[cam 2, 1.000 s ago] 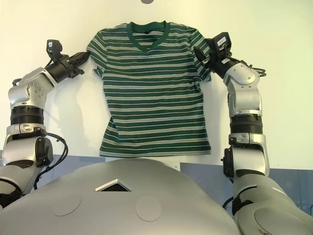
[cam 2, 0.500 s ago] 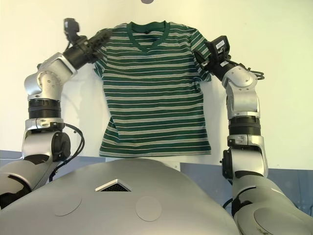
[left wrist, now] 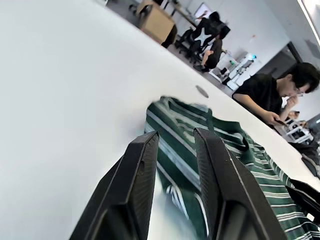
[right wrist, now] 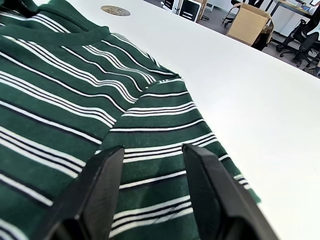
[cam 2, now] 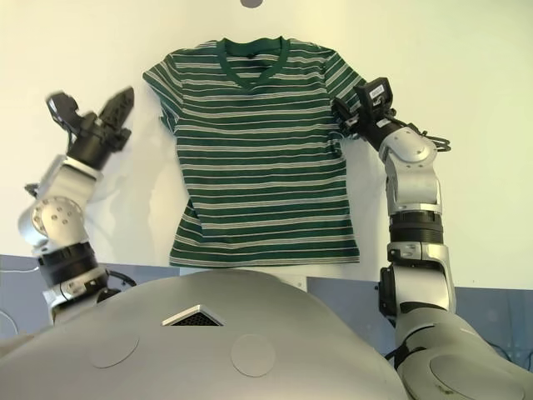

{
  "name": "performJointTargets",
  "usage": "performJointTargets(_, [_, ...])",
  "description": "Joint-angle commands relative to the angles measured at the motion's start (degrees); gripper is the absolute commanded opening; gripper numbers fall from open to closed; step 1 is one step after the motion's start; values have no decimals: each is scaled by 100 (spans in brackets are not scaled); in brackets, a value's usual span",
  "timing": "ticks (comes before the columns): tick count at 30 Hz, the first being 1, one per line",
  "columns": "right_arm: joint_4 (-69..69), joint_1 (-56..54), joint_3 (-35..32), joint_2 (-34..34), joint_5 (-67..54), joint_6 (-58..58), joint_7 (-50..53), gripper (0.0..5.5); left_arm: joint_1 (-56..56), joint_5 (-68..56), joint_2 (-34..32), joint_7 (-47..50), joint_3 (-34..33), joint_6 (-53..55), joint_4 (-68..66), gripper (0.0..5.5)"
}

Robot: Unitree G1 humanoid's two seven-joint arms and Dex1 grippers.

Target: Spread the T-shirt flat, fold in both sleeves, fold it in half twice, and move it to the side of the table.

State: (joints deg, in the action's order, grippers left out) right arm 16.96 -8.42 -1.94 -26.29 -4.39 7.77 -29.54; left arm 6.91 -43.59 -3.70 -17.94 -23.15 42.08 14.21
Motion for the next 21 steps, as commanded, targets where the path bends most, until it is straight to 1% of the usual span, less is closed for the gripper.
performJointTargets(1, [-26,18,9,-11,29,68,1,215,400,-967,488,623,-136,772,129,188])
performJointTargets(2, [-9,8,18,-8,37,63,-1,215,324,-1087,550,797,-196,828,12,214])
performJointTargets(6, [92,-85,57,34,61,29,13,215,69,-1481,633,1253,-364,945,-416,216])
performJointTargets(10, [160,-101,108,86,94,-20,47,215,-160,-1090,508,1311,11,813,-834,216])
performJointTargets(13, [209,-160,124,92,107,-45,60,215,-255,-923,475,1323,115,612,-1040,159])
performJointTargets(16, [235,-182,150,79,136,-80,70,215,-261,-910,468,1267,260,511,-949,121])
performJointTargets(17, [246,-190,159,78,145,-94,73,215,-253,-919,473,1253,286,487,-915,97])
performJointTargets(18, [255,-197,168,79,155,-107,76,215,-246,-955,500,1251,277,437,-866,88])
performJointTargets(20, [259,-199,180,85,172,-124,86,215,-253,-1131,598,1310,172,323,-752,48])
performJointTargets(21, [271,-205,182,84,178,-131,86,215,-273,-1248,668,1364,98,255,-690,39])
